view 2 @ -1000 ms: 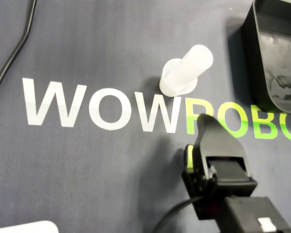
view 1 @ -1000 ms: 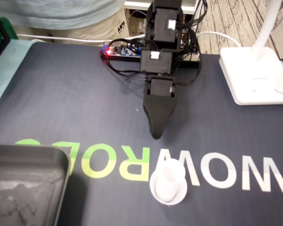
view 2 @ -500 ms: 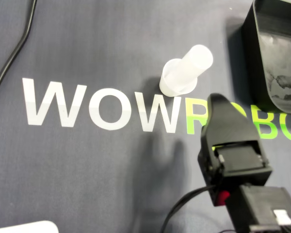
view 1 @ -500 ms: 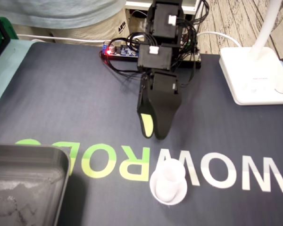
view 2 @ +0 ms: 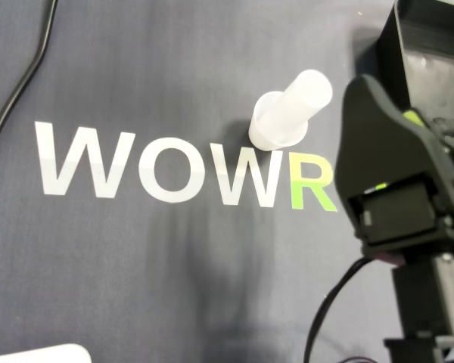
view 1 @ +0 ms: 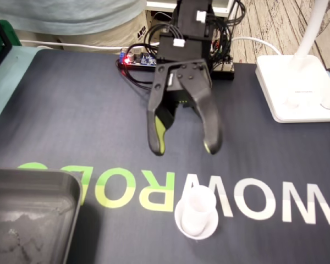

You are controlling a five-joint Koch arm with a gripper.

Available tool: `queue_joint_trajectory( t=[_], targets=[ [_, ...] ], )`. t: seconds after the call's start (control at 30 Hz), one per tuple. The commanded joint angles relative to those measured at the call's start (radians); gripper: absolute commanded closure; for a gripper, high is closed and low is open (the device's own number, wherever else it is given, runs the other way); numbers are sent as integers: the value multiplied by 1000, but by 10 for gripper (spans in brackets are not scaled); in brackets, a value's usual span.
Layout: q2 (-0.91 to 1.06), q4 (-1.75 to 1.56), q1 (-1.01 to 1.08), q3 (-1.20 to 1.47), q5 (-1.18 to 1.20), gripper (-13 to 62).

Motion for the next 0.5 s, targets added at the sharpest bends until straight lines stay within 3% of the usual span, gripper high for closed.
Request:
queue_joint_trajectory(
  t=[0.0, 0.33, 0.47],
  targets=[
    [-52, -235, -17, -5, -89, 166],
    [-548, -910, -20, 60, -221, 163],
    [-603, -946, -26, 63, -218, 156]
  ],
)
